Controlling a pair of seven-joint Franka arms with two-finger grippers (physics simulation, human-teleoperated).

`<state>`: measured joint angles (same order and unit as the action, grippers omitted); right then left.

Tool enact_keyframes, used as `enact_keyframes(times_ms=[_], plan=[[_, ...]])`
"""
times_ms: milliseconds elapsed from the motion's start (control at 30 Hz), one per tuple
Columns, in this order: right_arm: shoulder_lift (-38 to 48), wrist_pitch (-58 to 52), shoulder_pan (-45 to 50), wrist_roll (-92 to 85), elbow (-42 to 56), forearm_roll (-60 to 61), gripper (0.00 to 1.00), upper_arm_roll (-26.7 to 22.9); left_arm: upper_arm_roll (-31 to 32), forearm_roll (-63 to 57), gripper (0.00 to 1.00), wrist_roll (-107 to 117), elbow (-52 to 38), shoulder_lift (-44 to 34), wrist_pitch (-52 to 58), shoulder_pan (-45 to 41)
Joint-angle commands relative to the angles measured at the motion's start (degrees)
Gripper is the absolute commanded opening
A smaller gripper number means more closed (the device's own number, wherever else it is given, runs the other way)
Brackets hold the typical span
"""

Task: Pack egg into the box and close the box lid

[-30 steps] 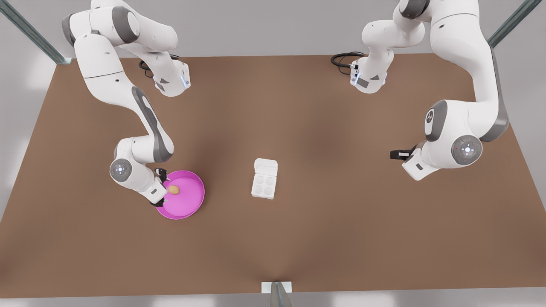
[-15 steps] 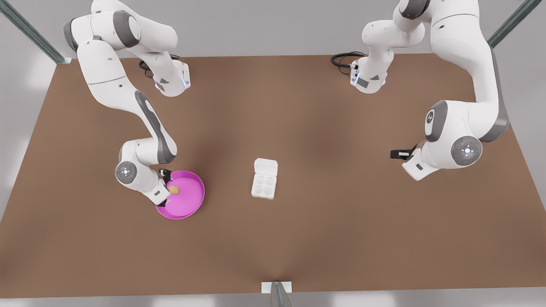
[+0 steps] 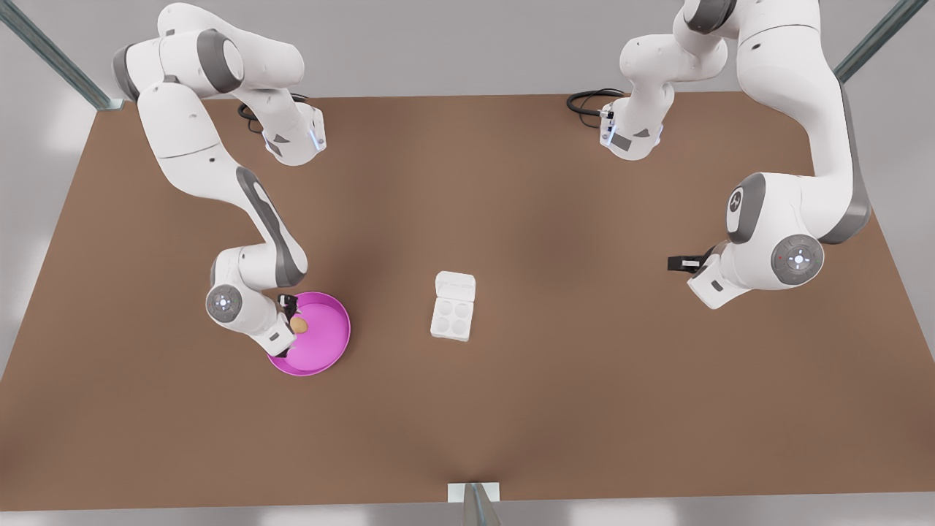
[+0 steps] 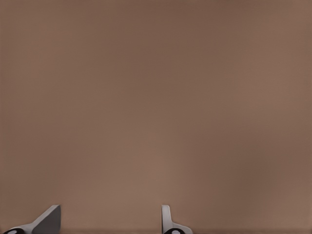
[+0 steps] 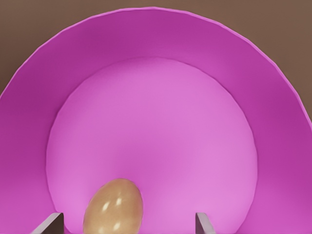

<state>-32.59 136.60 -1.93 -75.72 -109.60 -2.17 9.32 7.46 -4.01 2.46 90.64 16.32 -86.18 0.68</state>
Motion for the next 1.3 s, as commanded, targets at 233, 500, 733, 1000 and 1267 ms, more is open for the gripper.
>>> enact_keyframes(times_ms=[233,500,733,1000,1267], plan=[[-0.7,0.2,0.0,1.7,-0.2,0.0,1.0,-0.5,0.0,0.0,1.0,0.2,0.0,0.7,0.9,0.1],[-1.2,0.8,0.0,1.7,-0.1,-0.6,0.97,-0.5,0.0,-0.1,1.0,-0.1,-0.9,0.7,2.1,0.1],[-1.8,0.8,0.4,1.7,0.3,-0.7,0.72,-0.5,0.0,0.0,1.0,-0.1,-0.9,0.7,2.1,-0.1],[-1.9,0.7,1.1,1.3,1.0,-0.7,0.59,-0.5,0.0,-0.1,1.0,0.0,-1.1,0.7,2.1,-0.2],[-3.5,0.7,1.6,1.4,1.8,-1.3,0.58,-1.0,0.0,-0.3,1.0,-0.3,-3.5,1.2,3.2,-0.2]])
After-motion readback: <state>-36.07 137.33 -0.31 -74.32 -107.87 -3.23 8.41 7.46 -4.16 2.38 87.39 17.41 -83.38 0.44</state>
